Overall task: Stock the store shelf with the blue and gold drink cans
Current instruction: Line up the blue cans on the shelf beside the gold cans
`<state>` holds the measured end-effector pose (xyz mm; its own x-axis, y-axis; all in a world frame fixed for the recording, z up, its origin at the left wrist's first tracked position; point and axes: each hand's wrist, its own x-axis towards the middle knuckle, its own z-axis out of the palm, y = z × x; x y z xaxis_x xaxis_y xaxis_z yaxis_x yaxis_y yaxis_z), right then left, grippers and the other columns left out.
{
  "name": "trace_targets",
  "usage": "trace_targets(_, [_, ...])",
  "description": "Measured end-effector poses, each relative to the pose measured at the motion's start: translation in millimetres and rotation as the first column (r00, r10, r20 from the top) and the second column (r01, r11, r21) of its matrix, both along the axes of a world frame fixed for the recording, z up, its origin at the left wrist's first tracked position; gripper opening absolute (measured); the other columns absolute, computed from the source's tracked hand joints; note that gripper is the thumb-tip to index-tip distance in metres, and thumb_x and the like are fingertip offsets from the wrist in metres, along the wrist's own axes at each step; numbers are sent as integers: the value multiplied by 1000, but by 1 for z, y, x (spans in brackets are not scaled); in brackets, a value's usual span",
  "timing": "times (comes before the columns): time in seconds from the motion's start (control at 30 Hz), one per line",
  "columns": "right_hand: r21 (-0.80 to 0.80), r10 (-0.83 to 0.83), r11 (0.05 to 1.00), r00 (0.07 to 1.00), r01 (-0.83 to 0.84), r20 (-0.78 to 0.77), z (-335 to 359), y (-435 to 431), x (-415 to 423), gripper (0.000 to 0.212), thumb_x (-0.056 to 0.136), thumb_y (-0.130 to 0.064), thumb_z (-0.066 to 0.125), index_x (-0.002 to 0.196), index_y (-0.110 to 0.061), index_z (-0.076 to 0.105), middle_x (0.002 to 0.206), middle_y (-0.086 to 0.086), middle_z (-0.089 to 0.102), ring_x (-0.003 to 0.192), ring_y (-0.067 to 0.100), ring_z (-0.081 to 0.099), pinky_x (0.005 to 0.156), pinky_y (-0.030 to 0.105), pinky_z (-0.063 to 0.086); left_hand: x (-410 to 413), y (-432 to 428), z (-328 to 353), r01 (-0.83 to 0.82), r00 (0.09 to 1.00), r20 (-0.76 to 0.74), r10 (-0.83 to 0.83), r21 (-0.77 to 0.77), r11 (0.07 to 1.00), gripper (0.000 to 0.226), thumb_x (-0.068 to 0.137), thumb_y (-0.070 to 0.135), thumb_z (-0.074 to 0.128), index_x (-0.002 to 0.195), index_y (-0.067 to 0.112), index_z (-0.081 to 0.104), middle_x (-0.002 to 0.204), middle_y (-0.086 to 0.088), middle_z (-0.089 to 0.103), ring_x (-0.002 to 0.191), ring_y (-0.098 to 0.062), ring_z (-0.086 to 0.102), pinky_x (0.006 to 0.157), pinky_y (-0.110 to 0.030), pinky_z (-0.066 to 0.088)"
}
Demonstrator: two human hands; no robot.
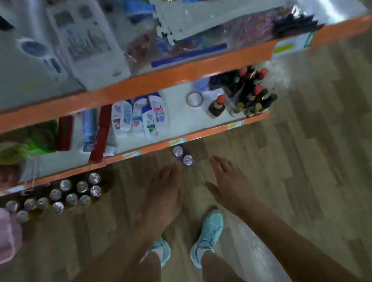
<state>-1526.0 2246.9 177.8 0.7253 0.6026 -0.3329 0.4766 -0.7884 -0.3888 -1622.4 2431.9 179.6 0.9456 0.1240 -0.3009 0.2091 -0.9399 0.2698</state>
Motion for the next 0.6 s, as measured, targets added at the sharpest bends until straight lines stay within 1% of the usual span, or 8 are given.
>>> trace_targets(0.1, [-51,19,998,1000,-20,-22,-81,6,-6,76,94,-41,61,155,-11,27,159,6,32,142,26,36,110,35,36,2,9,-100,39,999,8,-39,1,999,72,73,16,79,139,1,53,138,-19,58,126,-38,56,105,-48,48])
trace_targets(0.17, [-102,26,994,998,-32,-63,-135,10,-8,77,96,-44,57,157,-14,19,161,3,26,144,24,31,110,35,34,5,17,-159,61,998,-9,-61,15,998,74,77,19,75,144,1,48,143,-19,53,131,-37,52,110,-46,44])
trace_targets(0.23, [-111,16,993,995,-26,-95,-189,14,-9,80,95,-43,59,156,-13,18,162,5,25,144,25,30,110,38,34,8,27,-213,83,997,-7,-83,25,996,75,79,19,73,146,0,45,146,-21,50,133,-37,49,112,-46,42])
trace_targets(0.33, [-122,47,991,997,-54,-58,-264,22,-5,80,94,-40,61,156,-9,20,160,9,27,145,27,30,114,38,32,19,41,-282,107,994,9,-108,45,993,78,82,18,71,151,1,39,150,-20,45,137,-36,45,116,-43,36])
trace_targets(0.4, [-141,89,986,996,-86,13,-309,27,0,82,93,-40,62,155,-6,20,159,12,29,144,27,31,117,36,28,26,50,-325,104,994,20,-106,58,993,82,87,21,69,156,4,28,158,-16,37,144,-31,38,121,-38,27])
trace_targets(0.47, [-141,99,986,993,-89,66,-348,31,7,87,90,-42,65,155,-6,20,158,12,31,143,28,33,117,38,29,32,60,-362,99,994,37,-101,58,993,84,90,24,67,158,6,21,161,-17,31,147,-30,33,122,-36,22])
trace_targets(0.53, [-119,73,991,994,-62,84,-385,36,15,93,86,-48,69,155,-7,21,157,12,33,141,30,35,116,41,34,39,70,-393,93,992,79,-99,69,993,86,90,28,69,158,6,22,159,-19,34,144,-32,39,119,-38,28])
trace_targets(0.6, [-87,40,996,996,-33,74,-417,41,21,99,82,-55,71,154,-9,22,155,11,35,140,29,36,114,42,36,48,77,-415,94,989,108,-97,26,995,91,88,34,71,159,11,17,157,-16,36,136,-33,47,110,-45,44])
